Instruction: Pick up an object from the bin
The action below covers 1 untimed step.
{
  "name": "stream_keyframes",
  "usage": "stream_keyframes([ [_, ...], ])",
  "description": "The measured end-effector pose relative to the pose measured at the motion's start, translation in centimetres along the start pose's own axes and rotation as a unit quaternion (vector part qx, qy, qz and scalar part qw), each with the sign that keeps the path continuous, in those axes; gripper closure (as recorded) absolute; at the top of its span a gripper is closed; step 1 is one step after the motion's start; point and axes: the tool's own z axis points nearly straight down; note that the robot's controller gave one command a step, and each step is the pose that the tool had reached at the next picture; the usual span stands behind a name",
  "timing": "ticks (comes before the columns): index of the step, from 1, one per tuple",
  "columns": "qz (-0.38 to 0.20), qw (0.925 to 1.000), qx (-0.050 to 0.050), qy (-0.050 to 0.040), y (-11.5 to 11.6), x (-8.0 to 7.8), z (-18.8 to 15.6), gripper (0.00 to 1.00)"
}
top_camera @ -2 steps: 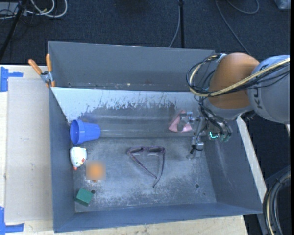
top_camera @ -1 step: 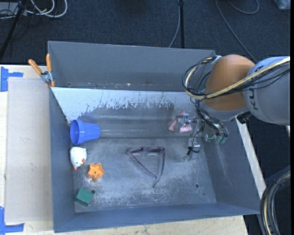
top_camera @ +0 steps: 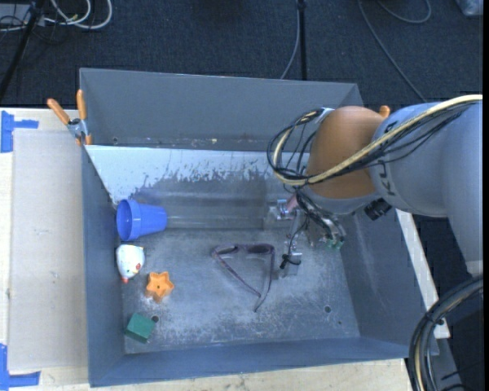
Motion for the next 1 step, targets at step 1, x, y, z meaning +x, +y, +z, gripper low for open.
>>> stream_keyframes([
  [1, -0.001, 1.0000, -0.001, 0.0019, 4.42, 0.05, 1.15, 0.00],
])
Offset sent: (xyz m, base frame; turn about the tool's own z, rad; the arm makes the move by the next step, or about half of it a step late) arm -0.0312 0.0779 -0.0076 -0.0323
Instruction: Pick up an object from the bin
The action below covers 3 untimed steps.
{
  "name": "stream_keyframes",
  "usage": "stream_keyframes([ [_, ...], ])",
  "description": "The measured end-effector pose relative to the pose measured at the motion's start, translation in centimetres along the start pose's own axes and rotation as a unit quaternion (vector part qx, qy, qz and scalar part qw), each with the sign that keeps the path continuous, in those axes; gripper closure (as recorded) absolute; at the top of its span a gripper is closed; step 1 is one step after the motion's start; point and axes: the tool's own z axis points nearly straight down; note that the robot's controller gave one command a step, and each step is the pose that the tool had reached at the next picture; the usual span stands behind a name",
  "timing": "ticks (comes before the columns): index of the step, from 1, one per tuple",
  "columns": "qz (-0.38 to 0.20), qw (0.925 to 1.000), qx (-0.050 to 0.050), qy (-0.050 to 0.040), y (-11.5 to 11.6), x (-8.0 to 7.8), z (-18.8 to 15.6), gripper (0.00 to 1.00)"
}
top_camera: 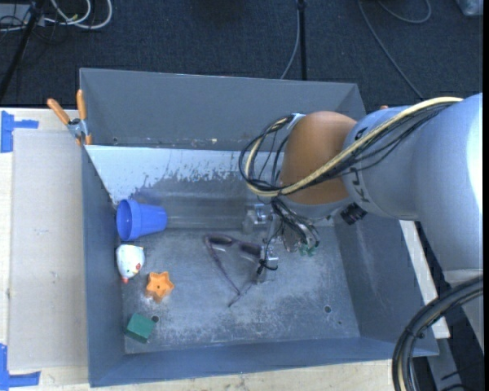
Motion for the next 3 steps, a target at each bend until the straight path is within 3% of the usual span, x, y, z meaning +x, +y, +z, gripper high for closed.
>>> stream_keyframes([
  [1, -0.018, 0.9998, 0.001, -0.0016, 3.6, 2.7, -0.4, 1.00],
  [2, -0.018, 0.9998, 0.001, -0.0017, 3.6, 2.7, -0.4, 1.00],
  [3, 0.000, 1.0000, 0.001, -0.0021, 3.2, 3.2, -13.1, 1.00],
])
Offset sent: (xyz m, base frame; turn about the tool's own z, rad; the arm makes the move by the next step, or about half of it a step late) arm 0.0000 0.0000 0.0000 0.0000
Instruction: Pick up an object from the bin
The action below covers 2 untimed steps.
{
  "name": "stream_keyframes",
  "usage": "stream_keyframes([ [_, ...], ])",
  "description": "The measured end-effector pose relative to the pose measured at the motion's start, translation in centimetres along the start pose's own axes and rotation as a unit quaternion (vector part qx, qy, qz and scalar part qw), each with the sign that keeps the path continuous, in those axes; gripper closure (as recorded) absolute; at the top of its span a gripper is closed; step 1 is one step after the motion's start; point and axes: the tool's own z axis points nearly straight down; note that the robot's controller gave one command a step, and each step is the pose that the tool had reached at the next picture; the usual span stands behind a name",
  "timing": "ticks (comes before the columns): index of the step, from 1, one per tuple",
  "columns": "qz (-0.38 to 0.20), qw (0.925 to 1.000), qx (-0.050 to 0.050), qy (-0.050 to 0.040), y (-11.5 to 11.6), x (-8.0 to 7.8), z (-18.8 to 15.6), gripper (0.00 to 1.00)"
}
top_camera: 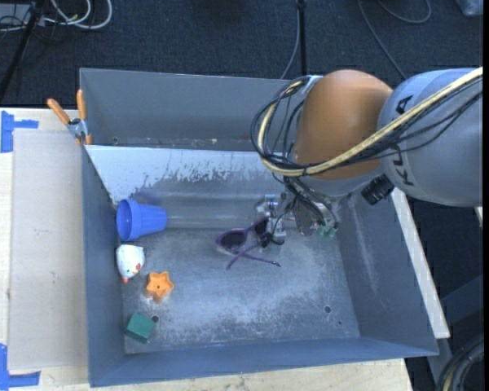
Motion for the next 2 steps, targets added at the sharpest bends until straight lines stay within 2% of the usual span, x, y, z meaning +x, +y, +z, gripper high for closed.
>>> stream_keyframes([
  [1, 0.000, 1.0000, 0.000, 0.0003, 0.0, 0.0, 0.0, 1.00],
  [2, 0.016, 0.9999, 0.000, -0.0005, -0.7, -0.2, -8.8, 1.00],
])
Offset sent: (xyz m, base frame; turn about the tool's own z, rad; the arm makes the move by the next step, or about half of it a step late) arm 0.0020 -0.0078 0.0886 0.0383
